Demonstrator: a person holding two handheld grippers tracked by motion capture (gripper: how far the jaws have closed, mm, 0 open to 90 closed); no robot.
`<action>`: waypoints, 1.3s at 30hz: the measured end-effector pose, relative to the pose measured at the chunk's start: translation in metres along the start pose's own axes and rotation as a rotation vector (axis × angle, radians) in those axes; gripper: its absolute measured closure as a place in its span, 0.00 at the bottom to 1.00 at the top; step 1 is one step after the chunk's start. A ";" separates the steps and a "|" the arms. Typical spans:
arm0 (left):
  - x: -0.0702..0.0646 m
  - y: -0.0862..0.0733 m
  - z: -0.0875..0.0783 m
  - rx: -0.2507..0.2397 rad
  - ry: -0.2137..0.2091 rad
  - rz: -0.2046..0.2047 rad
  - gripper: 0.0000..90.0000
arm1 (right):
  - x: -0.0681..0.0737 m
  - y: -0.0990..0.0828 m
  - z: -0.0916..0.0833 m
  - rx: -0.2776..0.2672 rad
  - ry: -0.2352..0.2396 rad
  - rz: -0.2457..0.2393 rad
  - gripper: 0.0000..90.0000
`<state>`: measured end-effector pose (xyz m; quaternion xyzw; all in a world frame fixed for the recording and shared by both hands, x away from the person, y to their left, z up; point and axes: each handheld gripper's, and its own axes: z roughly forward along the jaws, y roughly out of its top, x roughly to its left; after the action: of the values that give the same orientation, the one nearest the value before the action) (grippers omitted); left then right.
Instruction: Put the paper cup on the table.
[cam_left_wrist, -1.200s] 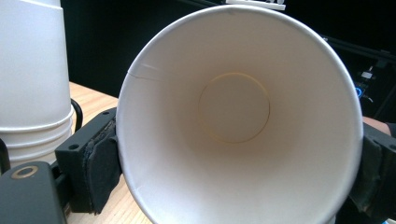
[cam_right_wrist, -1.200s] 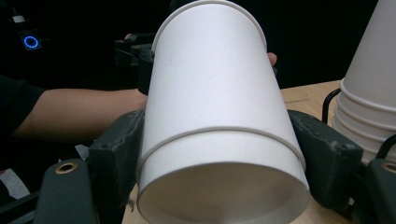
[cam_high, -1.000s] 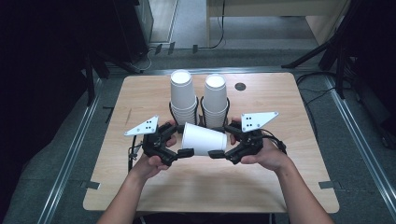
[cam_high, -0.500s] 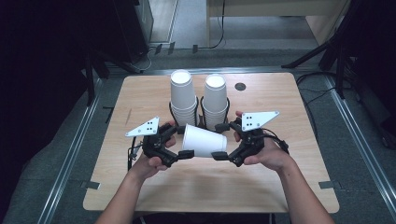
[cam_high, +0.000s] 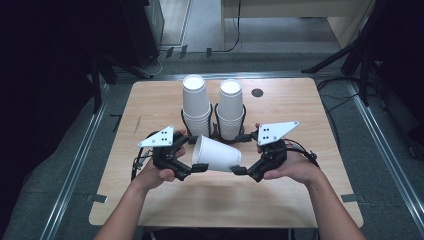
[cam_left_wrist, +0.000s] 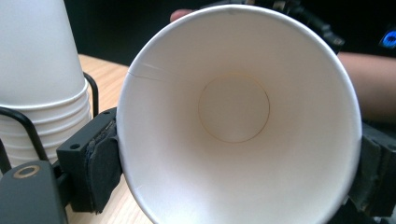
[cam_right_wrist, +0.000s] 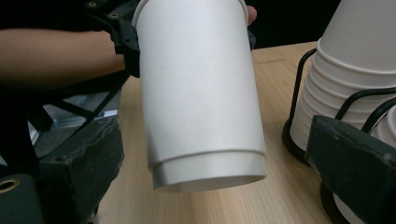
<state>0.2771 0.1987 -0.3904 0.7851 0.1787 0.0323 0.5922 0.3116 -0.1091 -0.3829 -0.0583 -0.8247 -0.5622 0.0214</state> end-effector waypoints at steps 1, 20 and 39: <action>-0.001 0.001 0.001 0.015 0.003 0.005 0.09 | 0.001 0.001 0.000 0.010 -0.002 -0.010 0.07; -0.006 0.006 0.016 0.173 0.039 0.081 0.09 | 0.010 0.011 0.011 0.139 0.003 -0.066 0.15; -0.010 0.009 0.017 0.198 0.037 0.115 0.09 | 0.008 0.010 0.031 0.236 0.015 -0.058 0.16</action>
<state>0.2747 0.1777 -0.3850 0.8481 0.1468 0.0629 0.5053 0.3061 -0.0759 -0.3844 -0.0272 -0.8864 -0.4618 0.0178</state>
